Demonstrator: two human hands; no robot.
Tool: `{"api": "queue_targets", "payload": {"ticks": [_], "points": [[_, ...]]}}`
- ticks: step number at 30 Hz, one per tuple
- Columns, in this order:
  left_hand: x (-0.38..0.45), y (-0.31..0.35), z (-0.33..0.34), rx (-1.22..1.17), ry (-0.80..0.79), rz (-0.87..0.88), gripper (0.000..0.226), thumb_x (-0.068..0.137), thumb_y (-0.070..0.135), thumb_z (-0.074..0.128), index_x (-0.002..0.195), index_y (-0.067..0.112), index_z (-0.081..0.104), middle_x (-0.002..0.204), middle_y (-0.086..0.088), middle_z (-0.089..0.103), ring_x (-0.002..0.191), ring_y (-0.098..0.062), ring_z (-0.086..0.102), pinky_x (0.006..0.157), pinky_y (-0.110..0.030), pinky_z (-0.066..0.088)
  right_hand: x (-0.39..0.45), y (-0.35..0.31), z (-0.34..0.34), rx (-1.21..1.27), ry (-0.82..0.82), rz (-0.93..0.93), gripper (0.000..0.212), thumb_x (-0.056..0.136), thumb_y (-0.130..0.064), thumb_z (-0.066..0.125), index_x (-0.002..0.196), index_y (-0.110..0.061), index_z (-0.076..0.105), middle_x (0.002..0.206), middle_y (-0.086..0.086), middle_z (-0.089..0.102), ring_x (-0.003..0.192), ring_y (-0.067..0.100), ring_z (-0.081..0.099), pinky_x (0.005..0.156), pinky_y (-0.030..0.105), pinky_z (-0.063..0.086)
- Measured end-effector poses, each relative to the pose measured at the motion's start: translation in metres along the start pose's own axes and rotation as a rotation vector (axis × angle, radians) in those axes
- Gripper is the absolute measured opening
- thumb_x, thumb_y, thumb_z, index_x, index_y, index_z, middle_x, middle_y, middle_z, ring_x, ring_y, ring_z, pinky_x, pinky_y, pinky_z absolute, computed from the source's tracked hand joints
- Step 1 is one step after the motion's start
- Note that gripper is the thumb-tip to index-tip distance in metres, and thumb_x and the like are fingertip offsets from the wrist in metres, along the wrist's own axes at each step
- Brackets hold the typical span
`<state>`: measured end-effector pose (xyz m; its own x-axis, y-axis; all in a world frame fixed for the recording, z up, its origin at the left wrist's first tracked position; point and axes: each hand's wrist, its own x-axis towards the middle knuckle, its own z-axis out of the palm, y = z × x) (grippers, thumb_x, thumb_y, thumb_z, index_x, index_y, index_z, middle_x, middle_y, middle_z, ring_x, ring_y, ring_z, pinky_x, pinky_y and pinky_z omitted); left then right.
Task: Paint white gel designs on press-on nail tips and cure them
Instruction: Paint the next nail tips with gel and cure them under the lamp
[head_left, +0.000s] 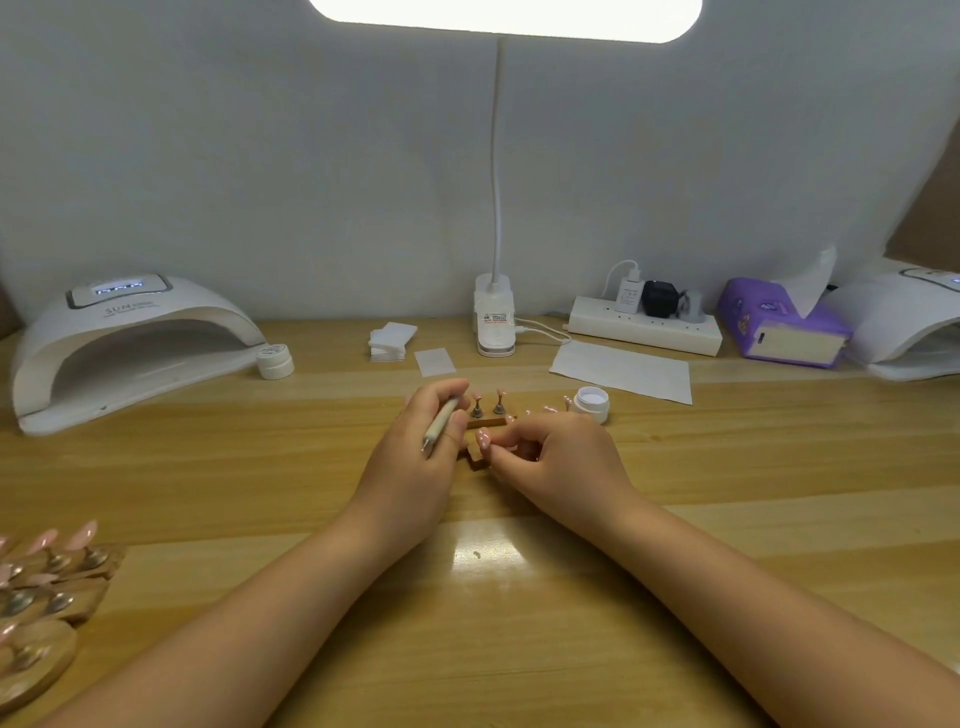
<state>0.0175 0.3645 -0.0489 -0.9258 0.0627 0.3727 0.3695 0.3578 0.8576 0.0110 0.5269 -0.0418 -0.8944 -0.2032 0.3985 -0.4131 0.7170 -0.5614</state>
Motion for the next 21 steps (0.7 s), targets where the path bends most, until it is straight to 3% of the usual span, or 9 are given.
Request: {"api": "queue_targets", "payload": {"ticks": [4, 9, 17, 21], "points": [[0.000, 0.001, 0.000, -0.004, -0.003, -0.007, 0.028, 0.100, 0.023, 0.045, 0.112, 0.047, 0.046, 0.123, 0.004, 0.057, 0.106, -0.016, 0.061, 0.095, -0.045, 0.050, 0.002, 0.001, 0.000, -0.013, -0.031, 0.017, 0.016, 0.089, -0.036, 0.064, 0.097, -0.031, 0.076, 0.079, -0.009, 0.072, 0.073, 0.006, 0.059, 0.067, 0.019, 0.039], [-0.001, 0.002, -0.001, 0.017, -0.018, -0.013, 0.026, 0.100, 0.026, 0.045, 0.114, 0.047, 0.047, 0.120, 0.007, 0.057, 0.103, -0.013, 0.061, 0.093, -0.044, 0.051, 0.003, 0.000, 0.000, -0.111, -0.041, 0.046, 0.021, 0.092, -0.041, 0.058, 0.098, -0.031, 0.076, 0.081, -0.006, 0.073, 0.077, 0.010, 0.061, 0.069, 0.031, 0.049], [-0.004, 0.005, -0.001, 0.042, -0.016, 0.001, 0.025, 0.100, 0.024, 0.046, 0.111, 0.046, 0.048, 0.117, 0.006, 0.059, 0.100, -0.015, 0.062, 0.091, -0.045, 0.050, 0.003, 0.003, -0.015, -0.178, -0.069, 0.026, 0.024, 0.086, -0.038, 0.059, 0.082, -0.022, 0.077, 0.070, -0.007, 0.069, 0.067, 0.009, 0.058, 0.062, 0.030, 0.051], [-0.004, 0.004, -0.001, 0.046, -0.016, 0.000, 0.025, 0.100, 0.025, 0.046, 0.111, 0.047, 0.048, 0.116, 0.005, 0.059, 0.099, -0.016, 0.063, 0.090, -0.046, 0.050, 0.004, 0.007, -0.020, -0.193, -0.089, 0.024, 0.019, 0.084, -0.039, 0.063, 0.084, -0.025, 0.076, 0.066, -0.014, 0.062, 0.063, 0.005, 0.053, 0.061, 0.026, 0.049]]}}
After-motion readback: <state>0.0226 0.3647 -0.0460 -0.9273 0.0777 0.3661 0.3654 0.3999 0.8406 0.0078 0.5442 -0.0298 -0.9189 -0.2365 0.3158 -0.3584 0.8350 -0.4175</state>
